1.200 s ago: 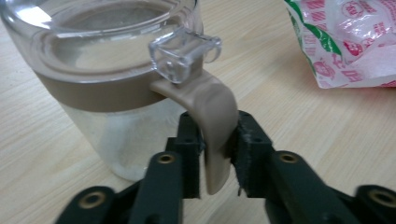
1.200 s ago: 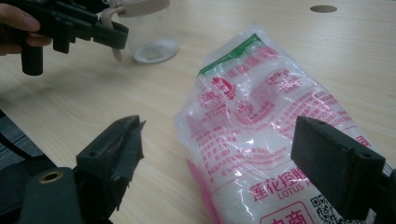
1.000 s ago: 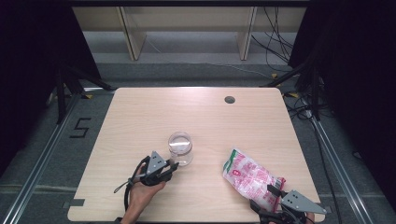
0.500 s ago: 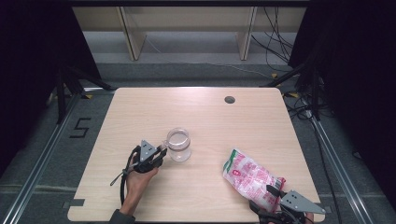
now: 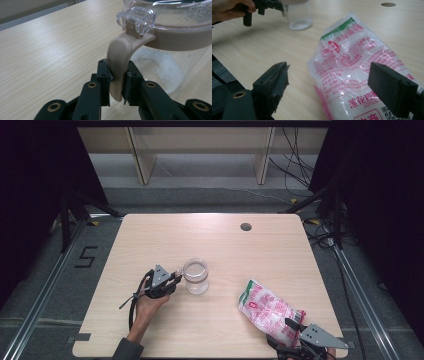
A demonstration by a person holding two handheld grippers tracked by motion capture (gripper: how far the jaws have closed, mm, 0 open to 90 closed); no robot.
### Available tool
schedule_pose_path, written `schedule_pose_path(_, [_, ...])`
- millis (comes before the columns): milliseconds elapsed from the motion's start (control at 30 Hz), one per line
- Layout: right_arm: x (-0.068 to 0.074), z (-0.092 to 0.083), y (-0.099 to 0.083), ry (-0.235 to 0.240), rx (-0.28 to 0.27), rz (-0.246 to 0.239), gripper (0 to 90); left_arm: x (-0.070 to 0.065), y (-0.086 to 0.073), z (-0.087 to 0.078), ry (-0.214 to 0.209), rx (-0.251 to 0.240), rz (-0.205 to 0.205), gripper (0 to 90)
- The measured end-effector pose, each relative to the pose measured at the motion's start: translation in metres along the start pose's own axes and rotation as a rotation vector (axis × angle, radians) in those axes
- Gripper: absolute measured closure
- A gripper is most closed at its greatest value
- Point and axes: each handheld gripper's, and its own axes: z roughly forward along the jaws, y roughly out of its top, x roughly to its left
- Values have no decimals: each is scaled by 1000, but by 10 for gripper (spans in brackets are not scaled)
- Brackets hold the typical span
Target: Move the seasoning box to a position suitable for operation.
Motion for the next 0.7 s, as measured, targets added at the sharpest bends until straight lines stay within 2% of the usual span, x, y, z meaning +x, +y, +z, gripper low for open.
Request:
schedule_pose_path(100, [1,-1,0,-2,12,11,175,-4,0,0,-15,-2,11,769])
schedule_pose_path(133, [1,-1,0,2,11,9,175,-8,0,0,-38,-10,20,769])
schedule_pose_path(200, [0,-1,0,-3,8,-7,174,-13,0,-2,-51,-2,30,768])
schedule_pose_path(233, [1,-1,0,2,12,10,175,-16,0,-3,-66,-5,37,766])
schedule_pose_path(267, [1,0,0,12,-12,15,175,-19,0,-4,-69,-3,49,764])
schedule_pose_path(300, [1,0,0,13,-12,16,175,-22,-1,-5,-83,-10,51,763])
schedule_pose_path(333, [0,-1,0,-5,0,-6,175,-24,-2,-6,-93,-8,49,762])
schedule_pose_path(433, [0,-1,0,3,10,-8,174,-29,-2,-8,-101,-12,56,762])
schedule_pose_path(500, [1,0,0,10,-9,13,175,-36,-3,-10,-118,-19,80,762])
schedule_pose_path(533, [1,-1,0,6,1,10,175,-39,-4,-10,-122,-27,76,761])
schedule_pose_path(700, [1,0,0,5,-5,4,175,-47,-4,-14,-133,-13,91,758])
